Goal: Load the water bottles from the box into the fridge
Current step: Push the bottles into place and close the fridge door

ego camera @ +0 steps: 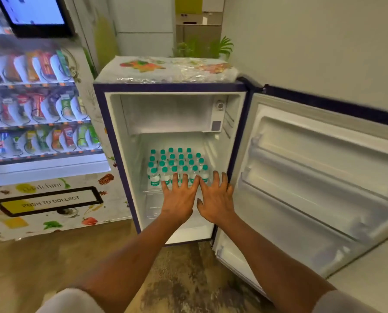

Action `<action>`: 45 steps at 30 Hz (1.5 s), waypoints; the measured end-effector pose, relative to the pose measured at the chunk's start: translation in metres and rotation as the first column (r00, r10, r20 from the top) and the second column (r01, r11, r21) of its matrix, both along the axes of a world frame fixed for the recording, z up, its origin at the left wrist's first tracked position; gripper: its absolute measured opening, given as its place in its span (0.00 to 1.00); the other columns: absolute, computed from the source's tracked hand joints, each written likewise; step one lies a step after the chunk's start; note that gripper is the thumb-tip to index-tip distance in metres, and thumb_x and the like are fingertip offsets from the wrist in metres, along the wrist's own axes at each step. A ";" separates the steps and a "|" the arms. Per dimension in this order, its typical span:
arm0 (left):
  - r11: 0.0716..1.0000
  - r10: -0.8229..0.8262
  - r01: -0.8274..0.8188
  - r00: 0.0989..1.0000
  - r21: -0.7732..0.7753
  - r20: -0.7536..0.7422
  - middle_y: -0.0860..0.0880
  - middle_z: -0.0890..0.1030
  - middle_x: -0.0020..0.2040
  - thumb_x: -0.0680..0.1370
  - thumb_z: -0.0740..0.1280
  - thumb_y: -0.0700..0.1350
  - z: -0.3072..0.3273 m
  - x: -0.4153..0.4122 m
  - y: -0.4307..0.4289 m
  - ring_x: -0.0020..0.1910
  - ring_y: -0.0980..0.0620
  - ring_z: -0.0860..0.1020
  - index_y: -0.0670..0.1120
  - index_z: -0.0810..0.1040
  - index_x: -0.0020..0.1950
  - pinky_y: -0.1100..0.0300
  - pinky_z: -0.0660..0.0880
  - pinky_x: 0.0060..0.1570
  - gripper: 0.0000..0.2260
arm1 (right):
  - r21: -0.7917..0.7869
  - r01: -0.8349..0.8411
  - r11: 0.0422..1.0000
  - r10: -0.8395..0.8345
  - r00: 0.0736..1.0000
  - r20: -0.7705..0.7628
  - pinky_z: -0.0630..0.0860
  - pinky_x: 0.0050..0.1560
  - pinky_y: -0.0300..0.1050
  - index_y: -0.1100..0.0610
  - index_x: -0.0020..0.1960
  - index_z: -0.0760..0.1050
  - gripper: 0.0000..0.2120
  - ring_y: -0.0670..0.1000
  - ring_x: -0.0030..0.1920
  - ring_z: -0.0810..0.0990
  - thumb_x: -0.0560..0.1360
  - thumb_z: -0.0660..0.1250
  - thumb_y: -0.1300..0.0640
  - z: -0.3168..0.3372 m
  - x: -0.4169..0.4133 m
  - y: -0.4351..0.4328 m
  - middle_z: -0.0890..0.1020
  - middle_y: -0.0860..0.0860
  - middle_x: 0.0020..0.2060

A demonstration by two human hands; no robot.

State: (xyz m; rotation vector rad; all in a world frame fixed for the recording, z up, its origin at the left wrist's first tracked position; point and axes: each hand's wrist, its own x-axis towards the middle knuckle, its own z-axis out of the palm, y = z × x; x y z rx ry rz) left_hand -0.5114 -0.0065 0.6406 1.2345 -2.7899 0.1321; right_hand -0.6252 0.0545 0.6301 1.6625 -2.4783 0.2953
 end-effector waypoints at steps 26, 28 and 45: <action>0.869 -0.487 0.461 0.860 -0.178 -0.152 0.45 0.42 0.79 0.73 0.39 0.63 0.155 -0.243 0.082 0.77 0.40 0.40 0.52 0.40 0.78 0.39 0.43 0.74 0.35 | -0.339 0.399 0.852 -0.491 0.835 -0.250 0.62 0.66 0.66 0.47 0.72 0.67 0.35 0.67 0.73 0.59 0.68 0.67 0.35 0.159 -0.204 0.134 0.62 0.61 0.74; 0.856 -0.509 0.479 0.848 -0.196 -0.151 0.44 0.42 0.79 0.77 0.41 0.62 0.165 -0.258 0.086 0.77 0.40 0.41 0.52 0.39 0.78 0.39 0.43 0.74 0.32 | -0.312 0.434 0.845 -0.514 0.821 -0.250 0.59 0.68 0.66 0.45 0.73 0.63 0.34 0.67 0.74 0.55 0.71 0.64 0.35 0.169 -0.217 0.138 0.59 0.60 0.75; 0.770 -0.615 0.597 0.788 -0.227 -0.012 0.41 0.51 0.78 0.72 0.70 0.54 0.194 -0.330 0.094 0.76 0.36 0.50 0.47 0.44 0.78 0.35 0.47 0.72 0.45 | -0.062 0.578 0.813 -0.572 0.775 -0.269 0.54 0.71 0.68 0.58 0.78 0.47 0.47 0.66 0.75 0.51 0.72 0.66 0.36 0.191 -0.278 0.173 0.55 0.63 0.75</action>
